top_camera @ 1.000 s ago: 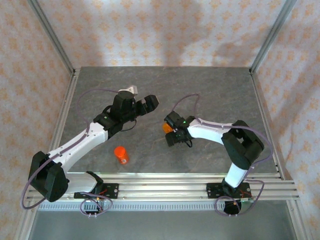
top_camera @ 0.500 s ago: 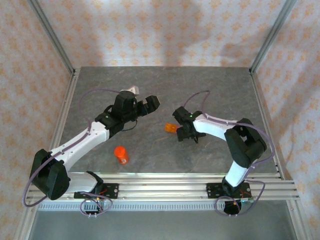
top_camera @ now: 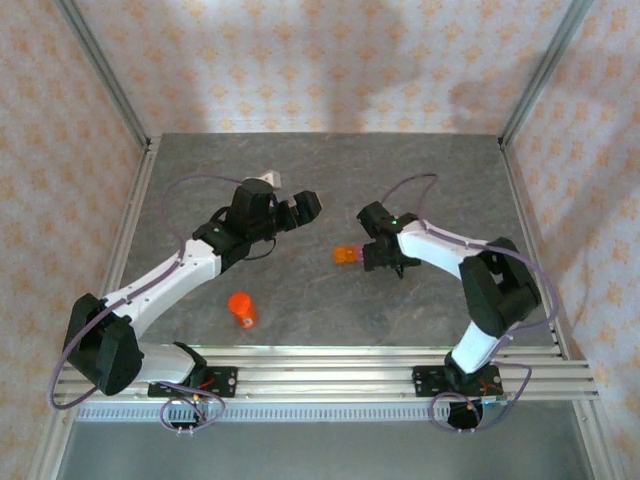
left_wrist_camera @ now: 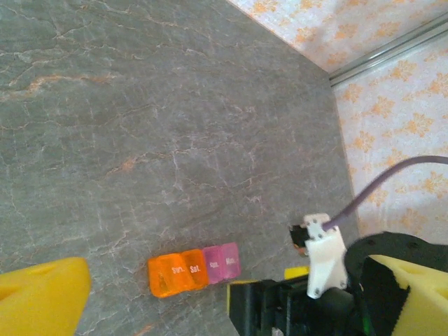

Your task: Sort the pills into containers

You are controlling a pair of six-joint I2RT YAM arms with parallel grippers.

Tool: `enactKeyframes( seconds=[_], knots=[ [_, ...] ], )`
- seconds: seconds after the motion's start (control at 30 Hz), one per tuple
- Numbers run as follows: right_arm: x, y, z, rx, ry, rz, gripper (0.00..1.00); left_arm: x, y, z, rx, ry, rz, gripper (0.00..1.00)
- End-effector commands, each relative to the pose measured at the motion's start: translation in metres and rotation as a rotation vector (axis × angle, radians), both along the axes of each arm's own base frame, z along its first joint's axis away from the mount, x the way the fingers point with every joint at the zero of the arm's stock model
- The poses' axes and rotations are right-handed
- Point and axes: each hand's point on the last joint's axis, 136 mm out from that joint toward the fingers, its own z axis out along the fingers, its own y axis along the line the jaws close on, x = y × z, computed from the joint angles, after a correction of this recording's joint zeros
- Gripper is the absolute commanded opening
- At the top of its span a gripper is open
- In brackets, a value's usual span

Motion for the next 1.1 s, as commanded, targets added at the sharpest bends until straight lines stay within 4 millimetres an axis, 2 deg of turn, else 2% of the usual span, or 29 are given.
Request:
enactKeyframes(
  seconds=[0.0,0.17,0.27,0.47,0.73,1.07],
  knots=[
    [-0.009,0.001,0.026,0.080,-0.045,-0.029,0.91,0.003,0.001,0.000,0.047,0.005,-0.026,1.00],
    [0.001,0.023,0.040,0.181,-0.056,-0.008,0.93,0.004,-0.003,-0.010,0.074,0.025,-0.052,1.00],
    [0.010,0.036,0.036,0.208,-0.037,0.003,0.95,0.005,-0.002,-0.016,0.119,0.037,-0.066,1.00],
    [0.025,0.047,0.024,0.211,-0.020,0.002,0.95,0.005,0.002,-0.030,0.199,0.064,-0.087,1.00],
    [0.031,0.054,0.013,0.221,0.000,0.005,0.94,0.007,0.000,-0.038,0.209,0.080,-0.097,1.00],
    [0.026,0.048,-0.011,0.221,0.043,-0.015,0.93,0.010,-0.001,-0.044,0.256,0.095,-0.120,1.00]
  ],
)
